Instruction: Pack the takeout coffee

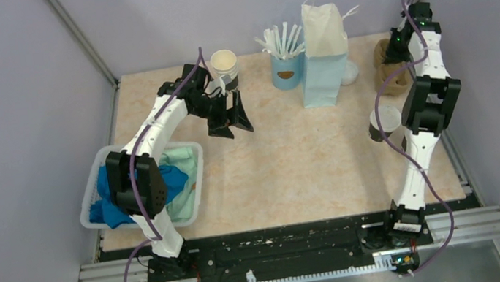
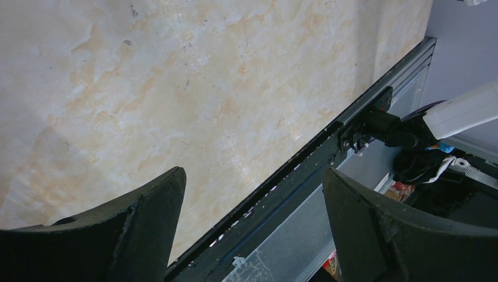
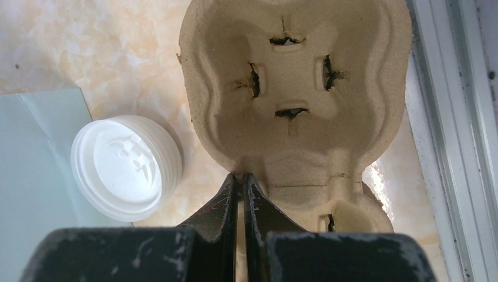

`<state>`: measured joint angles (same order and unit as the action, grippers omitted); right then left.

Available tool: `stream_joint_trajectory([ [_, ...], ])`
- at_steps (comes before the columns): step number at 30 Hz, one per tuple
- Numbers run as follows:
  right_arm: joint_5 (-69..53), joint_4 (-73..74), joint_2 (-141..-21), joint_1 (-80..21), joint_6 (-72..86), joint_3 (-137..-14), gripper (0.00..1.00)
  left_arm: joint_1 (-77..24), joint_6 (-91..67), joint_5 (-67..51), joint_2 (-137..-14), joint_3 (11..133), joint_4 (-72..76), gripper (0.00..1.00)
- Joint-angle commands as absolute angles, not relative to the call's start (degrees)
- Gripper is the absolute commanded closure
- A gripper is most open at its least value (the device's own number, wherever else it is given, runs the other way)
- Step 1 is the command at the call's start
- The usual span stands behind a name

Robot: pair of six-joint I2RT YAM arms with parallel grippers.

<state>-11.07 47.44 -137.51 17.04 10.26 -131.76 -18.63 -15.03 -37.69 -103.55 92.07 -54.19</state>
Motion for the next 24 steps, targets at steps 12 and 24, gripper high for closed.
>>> stream_joint_trajectory([
  [12,15.0,48.9,-130.5,9.6,4.2,-133.4,1.00,-18.5,-14.9,-40.0,-102.5,92.3,-53.0,0.08],
  [24,22.0,52.3,-124.9,7.1,6.8,-137.7,1.00,-18.5,-14.9,-39.2,-102.1,94.3,-53.7,0.08],
])
